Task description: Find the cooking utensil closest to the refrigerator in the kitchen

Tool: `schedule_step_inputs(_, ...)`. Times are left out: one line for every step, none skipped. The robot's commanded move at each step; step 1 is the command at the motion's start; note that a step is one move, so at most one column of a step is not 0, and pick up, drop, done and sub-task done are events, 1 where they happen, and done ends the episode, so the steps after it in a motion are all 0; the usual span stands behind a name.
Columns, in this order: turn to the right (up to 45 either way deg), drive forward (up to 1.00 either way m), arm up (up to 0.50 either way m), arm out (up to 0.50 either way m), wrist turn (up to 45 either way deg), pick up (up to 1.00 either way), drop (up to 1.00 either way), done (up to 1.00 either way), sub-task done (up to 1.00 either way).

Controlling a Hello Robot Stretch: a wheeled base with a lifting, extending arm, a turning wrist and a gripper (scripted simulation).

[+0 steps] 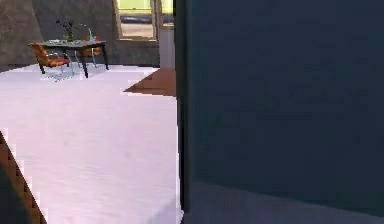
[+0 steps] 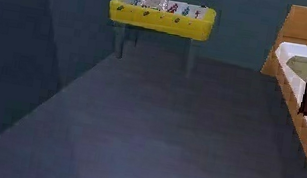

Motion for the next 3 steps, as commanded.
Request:
schedule_step_inputs(3.0, 0.00, 0.00, 0.00, 0.0, 0.00, 0.00, 0.00, 0.00)
schedule_step_inputs(0.0, 0.60, 0.00, 0.00, 0.0, 0.00, 0.00, 0.00, 0.00)
schedule_step_inputs(-45.0, 0.00, 0.00, 0.00, 0.0, 0.00, 0.00, 0.00, 0.00)
